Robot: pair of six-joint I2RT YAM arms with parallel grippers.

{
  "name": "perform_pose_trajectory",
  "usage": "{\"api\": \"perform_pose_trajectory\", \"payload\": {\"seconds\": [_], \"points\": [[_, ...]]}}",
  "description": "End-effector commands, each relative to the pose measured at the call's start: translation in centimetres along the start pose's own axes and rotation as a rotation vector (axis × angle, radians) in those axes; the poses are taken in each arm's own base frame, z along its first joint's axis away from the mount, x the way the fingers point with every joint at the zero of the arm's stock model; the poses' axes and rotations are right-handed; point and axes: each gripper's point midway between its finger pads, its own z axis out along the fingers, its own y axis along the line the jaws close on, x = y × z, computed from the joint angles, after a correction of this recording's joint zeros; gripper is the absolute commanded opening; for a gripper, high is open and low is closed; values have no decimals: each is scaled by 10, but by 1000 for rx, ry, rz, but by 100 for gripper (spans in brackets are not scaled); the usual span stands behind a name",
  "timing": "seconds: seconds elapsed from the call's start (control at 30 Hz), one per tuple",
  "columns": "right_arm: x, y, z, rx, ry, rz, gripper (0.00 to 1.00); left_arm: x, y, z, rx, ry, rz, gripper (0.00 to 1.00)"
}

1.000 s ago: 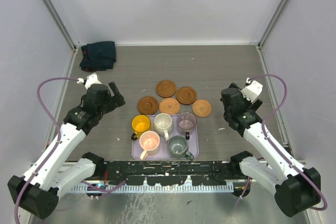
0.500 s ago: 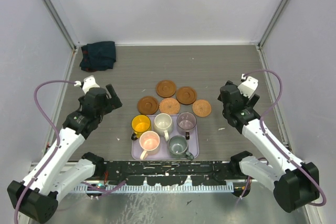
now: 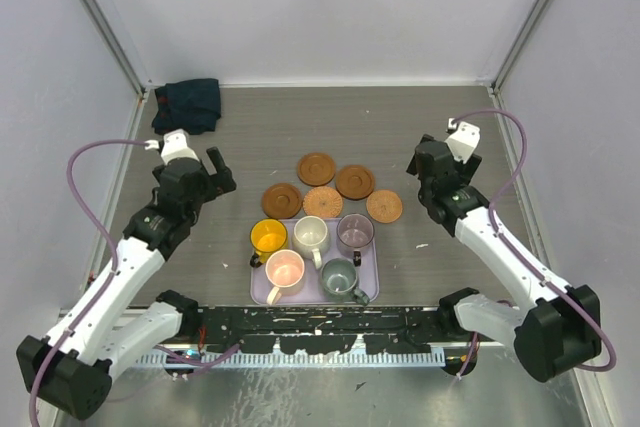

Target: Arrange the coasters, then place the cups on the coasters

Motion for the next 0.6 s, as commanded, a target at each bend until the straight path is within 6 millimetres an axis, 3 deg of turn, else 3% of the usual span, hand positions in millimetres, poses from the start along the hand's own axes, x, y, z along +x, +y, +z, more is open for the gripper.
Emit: {"api": "perform_pose_trajectory", "payload": {"seconds": [0.0,0.33,0.5,0.57], "points": [[-34,22,0,-57,-74,36,83,-29,-19,14,26,-66,-28,98],[-42,42,9,-106,-66,26,70,-14,-38,50,53,18,50,98],[-42,49,14,-145,-45,47,36,-3,-49,60,124,40,120,98],[-41,50,16,-155,-37,51,30,3,-54,65,144,70,141,86]]}}
